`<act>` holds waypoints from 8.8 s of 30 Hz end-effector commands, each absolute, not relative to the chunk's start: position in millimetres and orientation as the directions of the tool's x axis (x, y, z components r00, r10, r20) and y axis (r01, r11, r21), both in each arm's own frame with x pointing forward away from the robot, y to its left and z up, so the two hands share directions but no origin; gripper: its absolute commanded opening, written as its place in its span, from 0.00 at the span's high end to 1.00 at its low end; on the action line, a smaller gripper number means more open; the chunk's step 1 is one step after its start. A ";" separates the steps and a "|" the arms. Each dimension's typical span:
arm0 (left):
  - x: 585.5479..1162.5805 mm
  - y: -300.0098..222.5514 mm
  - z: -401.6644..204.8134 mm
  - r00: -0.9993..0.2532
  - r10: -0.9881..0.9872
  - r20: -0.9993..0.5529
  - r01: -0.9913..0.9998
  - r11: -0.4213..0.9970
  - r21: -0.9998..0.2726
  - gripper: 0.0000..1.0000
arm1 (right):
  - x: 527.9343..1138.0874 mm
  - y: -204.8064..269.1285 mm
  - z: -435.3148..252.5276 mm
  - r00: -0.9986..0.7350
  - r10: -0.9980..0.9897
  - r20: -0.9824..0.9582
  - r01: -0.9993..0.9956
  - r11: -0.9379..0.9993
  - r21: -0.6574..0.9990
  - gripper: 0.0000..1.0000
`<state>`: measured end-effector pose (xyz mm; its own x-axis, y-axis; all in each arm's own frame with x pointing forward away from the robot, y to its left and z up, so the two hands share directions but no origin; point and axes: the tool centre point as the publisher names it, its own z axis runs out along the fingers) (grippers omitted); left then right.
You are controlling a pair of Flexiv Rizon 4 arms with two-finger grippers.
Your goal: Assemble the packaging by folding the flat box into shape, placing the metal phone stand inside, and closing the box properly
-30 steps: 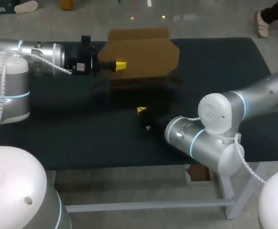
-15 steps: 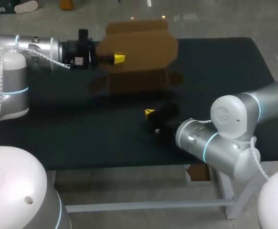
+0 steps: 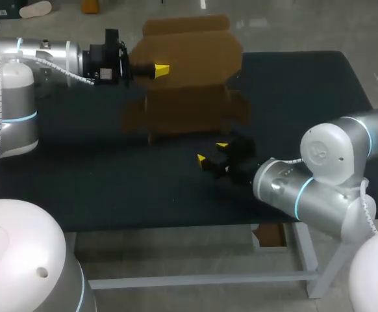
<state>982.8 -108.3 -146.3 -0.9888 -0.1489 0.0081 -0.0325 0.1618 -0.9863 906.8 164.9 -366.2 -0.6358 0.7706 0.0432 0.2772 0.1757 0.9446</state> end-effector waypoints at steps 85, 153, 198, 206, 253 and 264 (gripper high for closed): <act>1019.1 -106.3 -167.7 -0.896 0.004 0.444 -0.438 0.154 -0.886 1.00 | 779.3 89.8 -325.9 -0.777 0.629 -0.015 0.235 0.311 0.921 0.00; 1013.0 -99.3 -183.5 -0.947 -0.066 0.315 -0.322 0.158 -0.934 1.00 | 840.1 169.1 -364.6 -0.638 0.770 -0.015 0.258 0.233 0.937 1.00; 1013.0 -101.6 -183.5 -0.951 -0.054 0.304 -0.309 0.166 -0.936 1.00 | 937.3 212.7 -414.4 -0.455 0.888 -0.071 0.297 0.226 0.928 1.00; 1013.0 -101.6 -183.5 -0.951 -0.054 0.304 -0.309 0.166 -0.936 1.00 | 945.4 212.4 -417.0 -0.445 0.893 -0.068 0.300 0.220 0.928 1.00; 999.8 -102.3 -197.1 -0.951 -0.029 0.308 -0.308 0.183 -0.934 1.00 | 967.9 210.7 -436.0 -0.438 0.899 -0.012 0.338 0.177 0.924 1.00; 991.2 -99.9 -210.4 -0.944 -0.011 0.329 -0.325 0.185 -0.927 1.00 | 967.9 210.7 -436.2 -0.439 0.898 -0.010 0.339 0.176 0.924 1.00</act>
